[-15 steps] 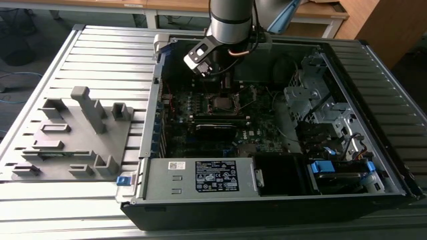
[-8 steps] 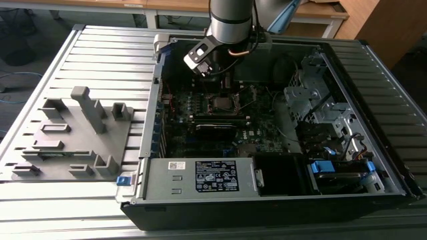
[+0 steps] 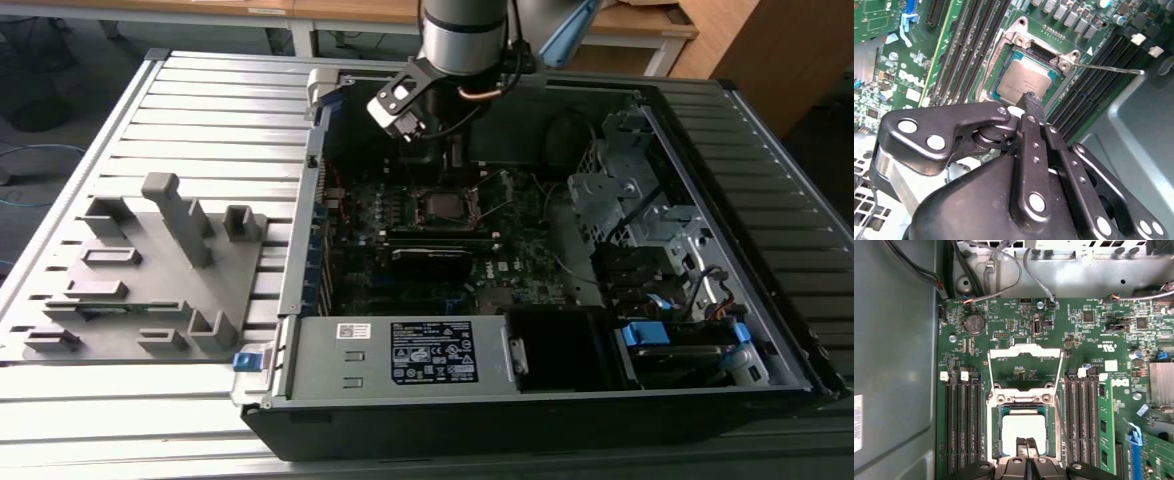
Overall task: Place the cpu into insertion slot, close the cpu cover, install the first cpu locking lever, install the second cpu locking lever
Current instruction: 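Close the cpu cover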
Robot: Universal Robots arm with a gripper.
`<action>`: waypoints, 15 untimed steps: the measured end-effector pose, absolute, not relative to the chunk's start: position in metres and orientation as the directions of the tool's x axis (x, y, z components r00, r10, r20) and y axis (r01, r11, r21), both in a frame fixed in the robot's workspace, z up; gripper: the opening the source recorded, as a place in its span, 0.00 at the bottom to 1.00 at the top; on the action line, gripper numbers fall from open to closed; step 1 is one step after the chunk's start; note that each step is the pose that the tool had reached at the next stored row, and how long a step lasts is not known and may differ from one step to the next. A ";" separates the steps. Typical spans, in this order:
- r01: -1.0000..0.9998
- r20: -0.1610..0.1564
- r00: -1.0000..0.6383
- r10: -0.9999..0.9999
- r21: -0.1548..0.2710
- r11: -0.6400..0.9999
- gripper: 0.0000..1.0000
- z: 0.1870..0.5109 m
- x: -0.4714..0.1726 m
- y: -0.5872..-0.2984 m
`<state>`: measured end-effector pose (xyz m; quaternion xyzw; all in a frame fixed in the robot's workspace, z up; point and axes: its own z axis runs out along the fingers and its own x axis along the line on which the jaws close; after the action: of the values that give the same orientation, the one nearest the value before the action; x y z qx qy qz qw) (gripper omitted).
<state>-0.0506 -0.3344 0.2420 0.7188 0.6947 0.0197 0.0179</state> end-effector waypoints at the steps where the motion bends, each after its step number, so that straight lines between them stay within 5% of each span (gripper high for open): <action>1: 0.998 0.004 0.034 0.999 0.053 -0.034 0.10 0.245 -0.051 -0.334; 15: 0.998 0.004 0.034 0.999 0.053 -0.034 0.10 0.269 -0.051 -0.334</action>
<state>-0.0506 -0.3343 0.2695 0.7188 0.6947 0.0199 0.0179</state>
